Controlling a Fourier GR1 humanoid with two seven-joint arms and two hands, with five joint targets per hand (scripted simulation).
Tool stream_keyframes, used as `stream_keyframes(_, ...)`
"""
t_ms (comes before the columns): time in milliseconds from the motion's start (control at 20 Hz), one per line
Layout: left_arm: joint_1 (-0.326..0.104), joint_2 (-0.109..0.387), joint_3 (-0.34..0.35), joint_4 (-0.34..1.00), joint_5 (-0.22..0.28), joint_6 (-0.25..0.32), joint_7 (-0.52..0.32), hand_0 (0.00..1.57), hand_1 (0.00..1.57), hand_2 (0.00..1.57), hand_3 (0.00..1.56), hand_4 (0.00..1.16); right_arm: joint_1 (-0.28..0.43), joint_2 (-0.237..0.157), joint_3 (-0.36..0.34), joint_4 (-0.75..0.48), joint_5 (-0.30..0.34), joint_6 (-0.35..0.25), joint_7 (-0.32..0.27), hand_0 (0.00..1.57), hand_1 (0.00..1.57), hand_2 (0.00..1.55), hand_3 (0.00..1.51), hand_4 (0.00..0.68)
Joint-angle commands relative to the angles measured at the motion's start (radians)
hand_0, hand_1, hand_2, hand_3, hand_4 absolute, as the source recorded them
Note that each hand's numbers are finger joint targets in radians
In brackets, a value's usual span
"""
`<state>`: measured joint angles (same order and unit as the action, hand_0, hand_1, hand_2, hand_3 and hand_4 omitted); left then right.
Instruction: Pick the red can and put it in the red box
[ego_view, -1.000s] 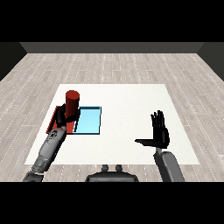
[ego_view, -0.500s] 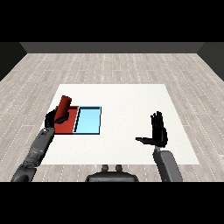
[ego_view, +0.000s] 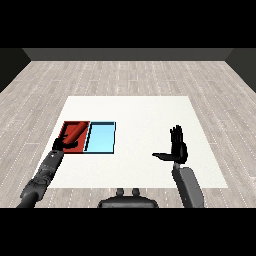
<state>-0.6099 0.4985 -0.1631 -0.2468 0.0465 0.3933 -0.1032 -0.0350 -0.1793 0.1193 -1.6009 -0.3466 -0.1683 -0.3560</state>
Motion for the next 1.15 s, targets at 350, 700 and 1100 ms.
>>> stream_keyframes(350, -0.079, 0.018, 0.069, 0.141, 0.028, -0.091, -0.083, 0.0, 0.0, 0.0, 0.0, 0.0, -0.05, 0.012, -0.021, 0.048, -0.01, 0.035, -0.027, 0.0, 0.0, 0.0, 0.0, 0.0)
stream_keyframes(700, -0.099, -0.07, 0.323, -0.15, 0.315, -0.326, -0.466, 0.0, 0.0, 0.0, 0.0, 0.0, -0.051, -0.003, -0.023, 0.055, -0.031, 0.077, -0.03, 0.0, 0.0, 0.0, 0.0, 0.0)
stream_keyframes(1100, 0.077, -0.322, 0.282, -0.459, 0.388, -0.5, -0.686, 0.0, 0.0, 0.0, 0.0, 0.0, -0.033, -0.016, -0.009, 0.094, 0.016, 0.098, -0.082, 0.0, 0.0, 0.0, 0.0, 0.0)
